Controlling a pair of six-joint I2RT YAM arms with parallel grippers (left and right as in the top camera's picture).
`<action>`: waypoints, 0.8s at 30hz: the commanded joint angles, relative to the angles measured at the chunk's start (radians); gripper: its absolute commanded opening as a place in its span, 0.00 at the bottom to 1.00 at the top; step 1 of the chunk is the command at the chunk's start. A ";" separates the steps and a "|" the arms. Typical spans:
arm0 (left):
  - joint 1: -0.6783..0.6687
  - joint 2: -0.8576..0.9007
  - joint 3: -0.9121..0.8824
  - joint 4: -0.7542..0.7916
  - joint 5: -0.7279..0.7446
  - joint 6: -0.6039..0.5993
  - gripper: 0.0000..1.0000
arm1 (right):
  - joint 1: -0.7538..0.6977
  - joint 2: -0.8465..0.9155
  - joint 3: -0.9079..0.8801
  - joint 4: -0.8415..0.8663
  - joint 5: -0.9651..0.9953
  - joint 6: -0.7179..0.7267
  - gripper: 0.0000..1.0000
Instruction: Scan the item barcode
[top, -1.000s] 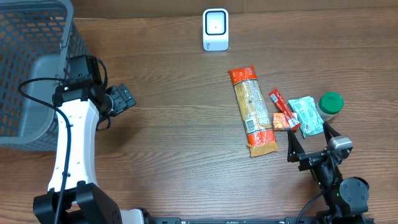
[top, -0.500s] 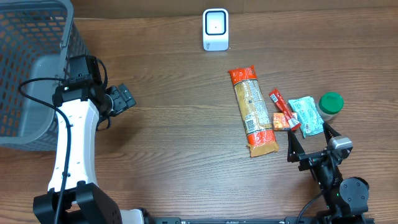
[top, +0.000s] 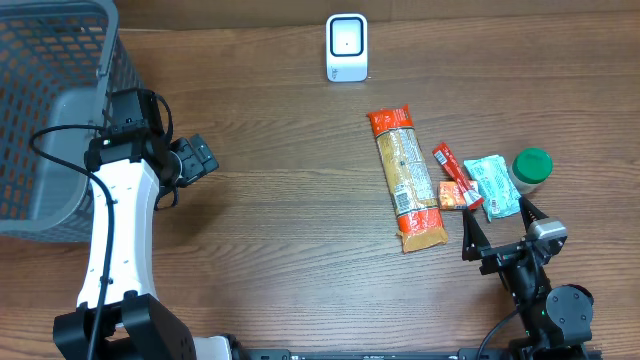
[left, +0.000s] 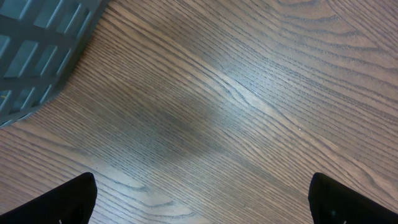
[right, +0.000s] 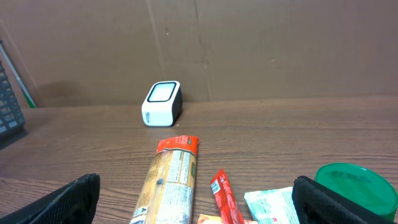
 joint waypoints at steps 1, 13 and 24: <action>0.000 -0.007 0.002 0.000 -0.006 -0.007 1.00 | -0.004 -0.012 -0.010 0.005 -0.003 0.003 1.00; 0.000 -0.389 0.002 0.000 -0.006 -0.006 1.00 | -0.004 -0.012 -0.011 0.005 -0.003 0.003 1.00; 0.000 -0.685 0.002 -0.017 -0.006 -0.006 1.00 | -0.004 -0.012 -0.010 0.005 -0.002 0.003 1.00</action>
